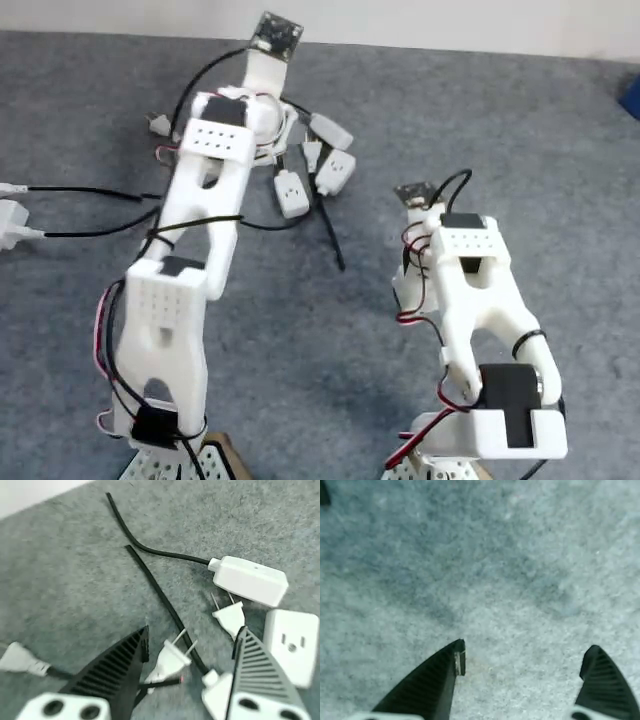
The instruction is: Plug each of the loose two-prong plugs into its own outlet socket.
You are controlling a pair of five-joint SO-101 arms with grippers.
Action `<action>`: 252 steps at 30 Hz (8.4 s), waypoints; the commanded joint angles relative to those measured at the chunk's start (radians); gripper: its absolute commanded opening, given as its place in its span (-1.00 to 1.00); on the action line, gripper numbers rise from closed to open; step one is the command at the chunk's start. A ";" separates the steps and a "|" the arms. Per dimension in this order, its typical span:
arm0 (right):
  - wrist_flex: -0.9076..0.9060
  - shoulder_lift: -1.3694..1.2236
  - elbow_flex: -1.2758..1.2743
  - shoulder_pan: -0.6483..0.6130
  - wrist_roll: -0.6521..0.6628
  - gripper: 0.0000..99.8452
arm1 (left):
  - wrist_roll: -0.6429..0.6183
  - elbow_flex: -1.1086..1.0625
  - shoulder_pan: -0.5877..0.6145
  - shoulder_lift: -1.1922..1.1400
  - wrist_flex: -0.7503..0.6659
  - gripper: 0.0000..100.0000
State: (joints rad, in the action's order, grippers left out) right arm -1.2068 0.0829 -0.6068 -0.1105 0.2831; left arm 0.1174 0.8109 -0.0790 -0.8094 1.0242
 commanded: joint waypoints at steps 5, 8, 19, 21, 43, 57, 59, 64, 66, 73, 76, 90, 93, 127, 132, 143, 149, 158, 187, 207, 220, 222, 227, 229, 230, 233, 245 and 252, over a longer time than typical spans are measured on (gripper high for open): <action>0.054 0.165 -0.068 -0.012 0.006 -0.30 | -0.097 0.414 -0.042 -0.265 0.180 -0.46; 0.065 0.185 -0.087 -0.012 0.006 -0.30 | -0.103 0.533 -0.070 -0.338 0.293 -0.46; 0.064 0.185 -0.090 -0.012 0.006 -0.30 | -0.311 0.832 -0.124 -0.475 0.588 -0.46; 0.064 0.186 -0.091 -0.012 0.006 -0.30 | -0.315 0.835 -0.101 -0.487 0.589 -0.46; 0.047 0.189 -0.093 -0.041 0.006 -0.30 | -0.307 0.814 -0.067 -0.570 0.707 -0.50; 0.042 0.185 -0.093 -0.041 0.008 -0.30 | 0.054 0.814 -0.044 -0.355 0.717 -0.89; 0.042 0.185 -0.093 -0.041 0.008 -0.30 | 0.080 0.806 -0.025 -0.249 0.718 -0.91; 0.045 0.185 -0.093 -0.041 0.008 -0.30 | 0.129 0.736 0.024 -0.019 0.738 -0.91; 0.047 0.185 -0.093 -0.039 0.008 -0.30 | 0.127 0.641 0.036 0.082 0.741 -0.91; 0.042 0.185 -0.085 0.038 0.032 -0.30 | 0.132 -0.067 -0.007 0.510 0.743 -0.91; 0.041 0.185 -0.090 0.079 0.058 -0.30 | 0.193 -0.435 -0.077 0.730 0.743 -0.91; 0.044 0.189 -0.111 0.082 0.063 -0.30 | 0.845 -1.374 -0.216 1.141 0.241 -0.90; 0.045 0.193 -0.122 0.081 0.063 -0.30 | 0.875 -1.440 -0.216 1.141 0.167 -0.90; -0.131 0.466 -0.090 0.005 0.055 -0.30 | 0.818 -1.546 -0.070 0.915 -0.279 -0.57; -0.128 0.527 -0.130 0.005 0.060 -0.30 | 0.830 -1.486 -0.031 0.789 -0.313 -0.57; -0.047 0.524 -0.236 0.008 0.083 -0.30 | 0.749 -1.227 -0.005 0.828 -0.020 -0.57; -0.053 0.504 -0.275 0.010 0.083 -0.30 | 0.706 -1.274 -0.058 1.035 0.115 -0.57; -0.065 0.507 -0.257 0.012 0.068 -0.30 | 0.684 -1.555 -0.107 1.233 0.104 -0.57; -0.061 0.507 -0.257 0.058 0.069 -0.30 | 0.635 -1.311 -0.085 1.122 0.144 -0.57; -0.062 0.507 -0.257 0.054 0.071 -0.30 | 0.575 -1.727 -0.188 1.228 -0.106 -0.56; -0.062 0.512 -0.262 0.054 0.072 -0.30 | 0.605 -1.672 -0.120 0.960 -0.219 -0.57; -0.062 0.509 -0.260 0.054 0.083 -0.30 | 0.605 -1.624 -0.096 0.928 -0.219 -0.57; -0.058 0.504 -0.259 0.054 0.091 -0.30 | 0.605 -1.484 -0.018 0.966 -0.170 -0.57; -0.058 0.503 -0.259 0.058 0.092 -0.30 | 0.605 -1.402 -0.016 1.000 -0.044 -0.57; -0.058 0.503 -0.259 0.059 0.092 -0.30 | 0.601 -1.369 -0.028 1.020 0.018 -0.57; -0.058 0.503 -0.263 0.059 0.092 -0.30 | 0.577 -1.343 -0.101 1.102 0.132 -0.57; -0.058 0.503 -0.265 0.059 0.094 -0.30 | 0.473 -1.647 -0.282 1.187 -0.025 -0.57; -0.056 0.503 -0.265 0.058 0.097 -0.30 | 0.476 -1.728 -0.266 1.141 -0.100 -0.57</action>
State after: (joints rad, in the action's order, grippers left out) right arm -1.2666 0.5785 -0.8984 -0.0690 0.3644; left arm 0.5946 -0.8892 -0.3414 0.3613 0.9720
